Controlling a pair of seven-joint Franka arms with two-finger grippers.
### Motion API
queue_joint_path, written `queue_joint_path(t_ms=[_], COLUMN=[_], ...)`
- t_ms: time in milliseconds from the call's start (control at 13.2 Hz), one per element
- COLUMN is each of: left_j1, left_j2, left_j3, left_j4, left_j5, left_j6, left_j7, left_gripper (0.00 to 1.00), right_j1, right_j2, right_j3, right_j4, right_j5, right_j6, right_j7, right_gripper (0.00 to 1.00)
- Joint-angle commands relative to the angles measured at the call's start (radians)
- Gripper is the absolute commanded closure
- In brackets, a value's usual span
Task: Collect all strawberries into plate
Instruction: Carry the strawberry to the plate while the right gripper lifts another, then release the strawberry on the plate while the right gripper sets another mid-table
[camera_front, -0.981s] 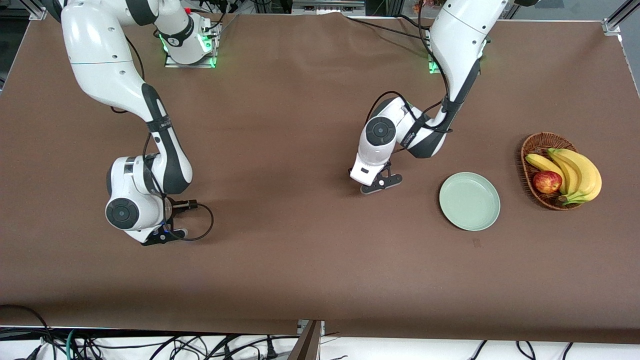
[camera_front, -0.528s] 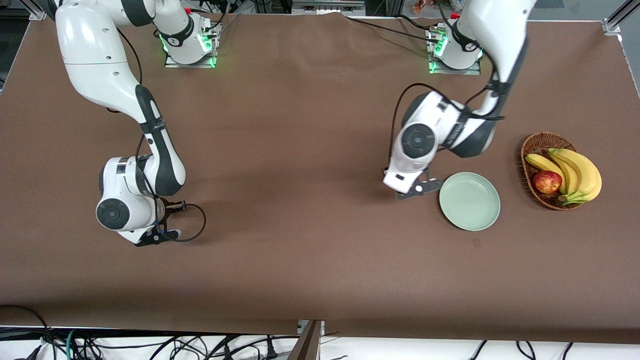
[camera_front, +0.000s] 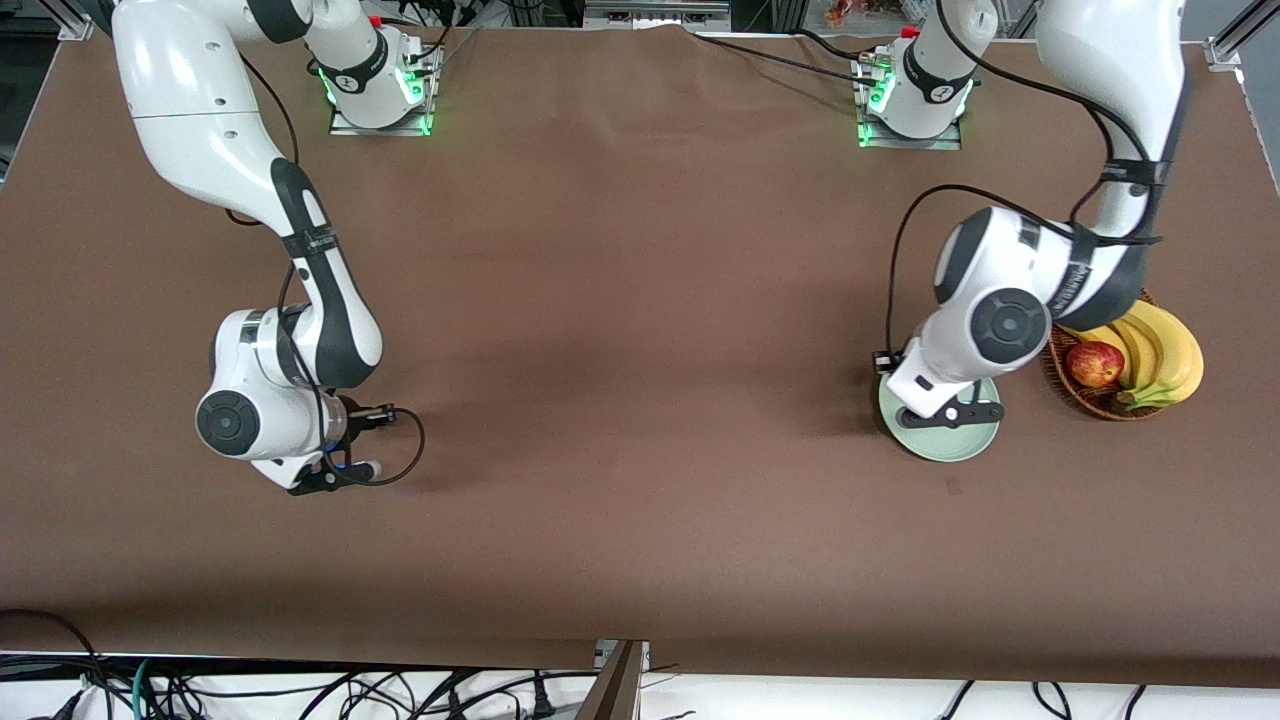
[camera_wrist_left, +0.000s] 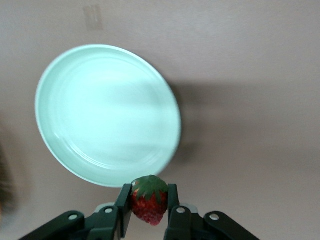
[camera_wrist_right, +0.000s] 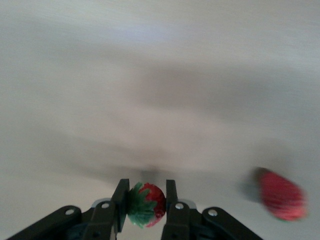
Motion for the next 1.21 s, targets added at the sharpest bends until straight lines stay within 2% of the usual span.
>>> queue_joint_path(t_ms=[0, 151, 226, 377, 453, 528, 604, 830, 1132], left_j1=[0.1, 0.129, 0.129, 0.129, 0.13, 0.13, 0.13, 0.134, 0.135], left_j2=[0.055, 0.12, 0.142, 0.158, 0.161, 0.165, 0.165, 0.164, 0.139], left_j3=[-0.015, -0.014, -0.012, -0.012, -0.012, -0.012, -0.012, -0.012, -0.012], left_j4=[-0.016, -0.016, -0.018, -0.018, -0.016, -0.016, -0.016, -0.016, -0.01], left_j5=[0.031, 0.031, 0.033, 0.033, 0.033, 0.033, 0.033, 0.031, 0.031], left_j6=[0.113, 0.204, 0.236, 0.25, 0.253, 0.253, 0.253, 0.246, 0.235], left_j7=[0.268, 0.39, 0.398, 0.398, 0.398, 0.398, 0.397, 0.381, 0.381], left_gripper=[0.88, 0.87, 0.84, 0.83, 0.79, 0.3, 0.0, 0.0, 0.0], right_j1=[0.078, 0.191, 0.251, 0.342, 0.386, 0.429, 0.481, 0.597, 0.696], right_j2=[-0.004, 0.026, 0.045, 0.082, 0.097, 0.114, 0.132, 0.201, 0.263], right_j3=[0.013, 0.013, 0.013, 0.013, 0.013, 0.013, 0.013, 0.013, 0.013], right_j4=[0.034, 0.089, 0.101, 0.112, 0.123, 0.149, 0.184, 0.297, 0.327], right_j5=[0.023, 0.023, 0.021, 0.023, 0.023, 0.023, 0.023, 0.023, 0.021], right_j6=[0.017, 0.058, 0.101, 0.224, 0.265, 0.281, 0.284, 0.359, 0.509], right_j7=[0.174, 0.404, 0.521, 0.687, 0.753, 0.83, 0.909, 1.082, 1.192], right_gripper=[0.81, 0.81, 0.81, 0.81, 0.81, 0.81, 0.81, 0.8, 0.79])
